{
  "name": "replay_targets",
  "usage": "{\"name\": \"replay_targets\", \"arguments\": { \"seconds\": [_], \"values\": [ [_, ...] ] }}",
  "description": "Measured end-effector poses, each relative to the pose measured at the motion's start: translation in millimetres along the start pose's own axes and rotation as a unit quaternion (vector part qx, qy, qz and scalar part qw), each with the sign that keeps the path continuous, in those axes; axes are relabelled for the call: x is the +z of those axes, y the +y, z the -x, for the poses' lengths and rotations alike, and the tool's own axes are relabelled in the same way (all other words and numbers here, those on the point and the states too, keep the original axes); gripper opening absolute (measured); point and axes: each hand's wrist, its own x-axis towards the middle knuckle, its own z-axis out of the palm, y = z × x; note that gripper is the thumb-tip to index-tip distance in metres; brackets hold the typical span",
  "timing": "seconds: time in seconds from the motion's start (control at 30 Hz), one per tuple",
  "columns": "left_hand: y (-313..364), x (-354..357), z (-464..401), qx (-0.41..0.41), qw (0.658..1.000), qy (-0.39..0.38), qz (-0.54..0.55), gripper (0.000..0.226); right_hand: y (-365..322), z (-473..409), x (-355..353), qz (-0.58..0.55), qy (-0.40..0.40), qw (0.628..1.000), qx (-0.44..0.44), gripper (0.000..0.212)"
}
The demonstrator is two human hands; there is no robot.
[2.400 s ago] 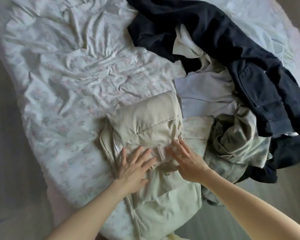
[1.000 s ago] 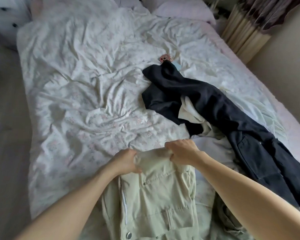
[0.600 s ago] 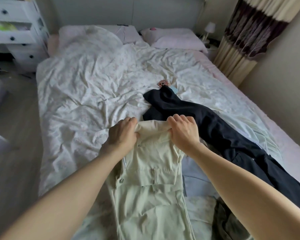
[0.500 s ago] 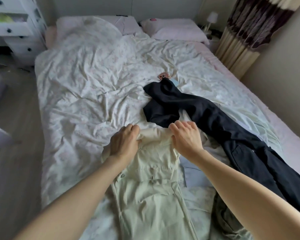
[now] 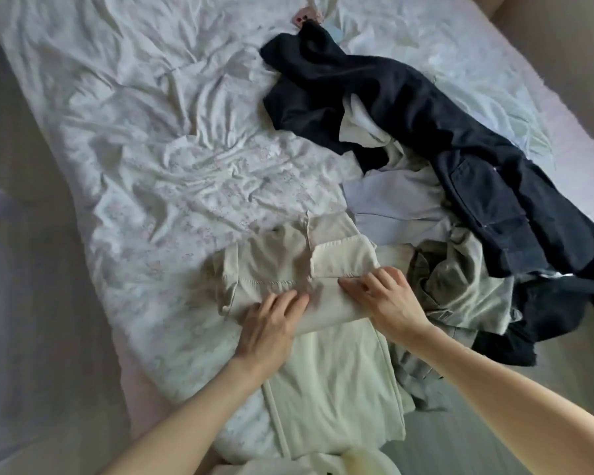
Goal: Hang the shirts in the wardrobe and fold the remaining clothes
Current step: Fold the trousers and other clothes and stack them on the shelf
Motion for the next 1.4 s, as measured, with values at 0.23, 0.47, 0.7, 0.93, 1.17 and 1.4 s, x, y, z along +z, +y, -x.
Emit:
{"name": "replay_targets", "arguments": {
  "seconds": [0.23,0.47,0.7,0.93,1.17,1.4],
  "values": [
    [9.3,68.6,25.0,-0.008,0.978,-0.207,-0.030,0.063,-25.6,60.6,57.4,-0.034,-0.167,0.984,0.044,0.076],
    [-12.2,69.1,7.4,-0.020,0.999,-0.003,-0.034,0.041,-34.5,33.5,64.2,-0.074,-0.011,0.994,0.079,0.033],
    [-67.3,76.5,-71.3,-0.183,0.980,-0.061,-0.053,0.055,-18.9,-60.0,87.4,-0.115,-0.163,0.971,0.130,0.053],
    [-129.5,72.2,-94.3,-0.251,0.962,0.016,0.110,0.030,21.7,-108.2,104.8,-0.230,-0.132,0.916,0.303,0.053],
    [-112.4,53.4,-78.1,-0.214,0.957,0.101,0.169,0.021,46.2,-128.0,85.0,-0.240,-0.178,0.921,0.250,0.030],
    [-98.9,35.0,-60.3,-0.166,0.966,0.171,0.101,0.038,35.2,-122.2,80.4,-0.204,-0.107,0.912,0.339,0.026]
  ]
}}
